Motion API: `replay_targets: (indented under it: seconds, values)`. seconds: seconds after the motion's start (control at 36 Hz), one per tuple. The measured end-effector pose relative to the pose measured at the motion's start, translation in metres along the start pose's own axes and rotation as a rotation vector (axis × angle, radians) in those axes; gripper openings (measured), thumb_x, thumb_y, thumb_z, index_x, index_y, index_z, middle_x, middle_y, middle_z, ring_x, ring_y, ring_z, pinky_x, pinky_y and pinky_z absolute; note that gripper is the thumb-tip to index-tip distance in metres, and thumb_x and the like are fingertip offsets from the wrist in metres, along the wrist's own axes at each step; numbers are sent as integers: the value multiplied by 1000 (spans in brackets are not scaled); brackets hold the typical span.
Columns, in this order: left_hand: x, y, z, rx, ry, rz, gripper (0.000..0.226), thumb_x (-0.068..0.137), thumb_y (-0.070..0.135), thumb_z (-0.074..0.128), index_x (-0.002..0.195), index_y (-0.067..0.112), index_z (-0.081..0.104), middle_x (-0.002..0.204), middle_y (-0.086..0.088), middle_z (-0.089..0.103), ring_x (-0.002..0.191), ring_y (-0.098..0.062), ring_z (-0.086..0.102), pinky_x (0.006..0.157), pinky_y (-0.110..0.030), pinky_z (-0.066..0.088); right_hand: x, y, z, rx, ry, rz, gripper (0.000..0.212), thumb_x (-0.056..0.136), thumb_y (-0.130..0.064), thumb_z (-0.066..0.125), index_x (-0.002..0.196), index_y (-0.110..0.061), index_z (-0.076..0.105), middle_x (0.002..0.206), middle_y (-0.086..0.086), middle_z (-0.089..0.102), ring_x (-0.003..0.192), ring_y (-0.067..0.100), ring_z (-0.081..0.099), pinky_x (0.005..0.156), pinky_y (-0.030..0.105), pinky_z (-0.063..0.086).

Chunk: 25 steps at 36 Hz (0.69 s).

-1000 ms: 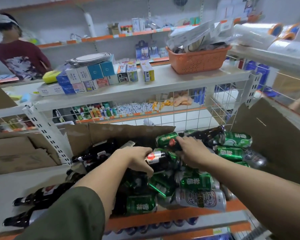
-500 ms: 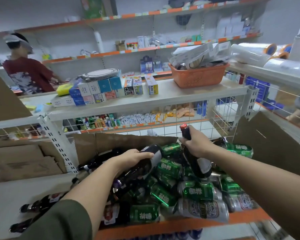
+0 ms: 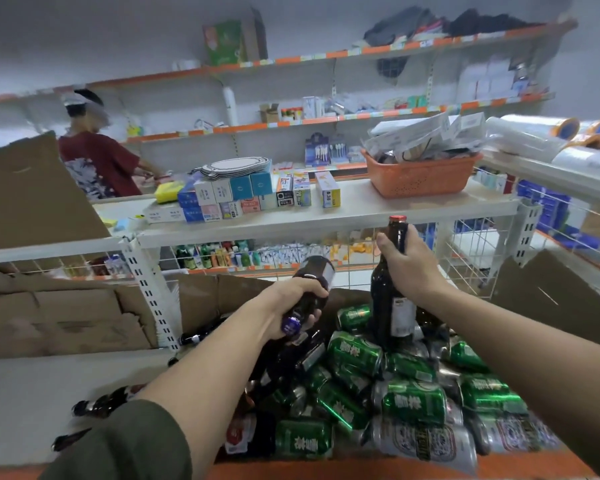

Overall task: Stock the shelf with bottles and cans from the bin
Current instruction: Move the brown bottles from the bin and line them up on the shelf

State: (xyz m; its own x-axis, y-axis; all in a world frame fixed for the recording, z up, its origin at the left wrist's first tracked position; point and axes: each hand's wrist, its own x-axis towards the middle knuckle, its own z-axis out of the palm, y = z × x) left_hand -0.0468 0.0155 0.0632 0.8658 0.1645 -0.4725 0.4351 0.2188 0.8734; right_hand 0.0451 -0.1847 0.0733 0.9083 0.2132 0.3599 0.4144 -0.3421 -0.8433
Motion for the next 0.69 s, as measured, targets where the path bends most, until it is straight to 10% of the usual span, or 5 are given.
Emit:
replay_targets:
  seconds: [0.08, 0.22, 0.69]
  values:
    - [-6, -6, -12, 20, 51, -18, 15, 85, -3, 62, 96, 4, 54, 84, -15, 58, 55, -19, 57, 41, -21, 47, -3, -8, 5, 6, -41, -44, 29, 102, -39, 49, 104, -10, 51, 86, 8, 57, 69, 16, 56, 52, 18, 43]
    - [-23, -6, -37, -37, 138, 46, 14, 85, -3, 64, 98, -3, 56, 84, -18, 59, 54, -20, 59, 41, -22, 48, 0, -24, 25, -14, -72, -115, 28, 99, -41, 51, 80, -20, 49, 70, 2, 56, 64, 20, 53, 63, 40, 45]
    - [-205, -48, -231, -394, 687, 231, 5, 94, 0, 53, 98, 2, 51, 82, -14, 53, 48, -17, 54, 38, -17, 44, -66, -182, 229, 180, -440, -313, 29, 96, -37, 53, 71, -24, 48, 66, -2, 54, 62, 18, 51, 58, 33, 38]
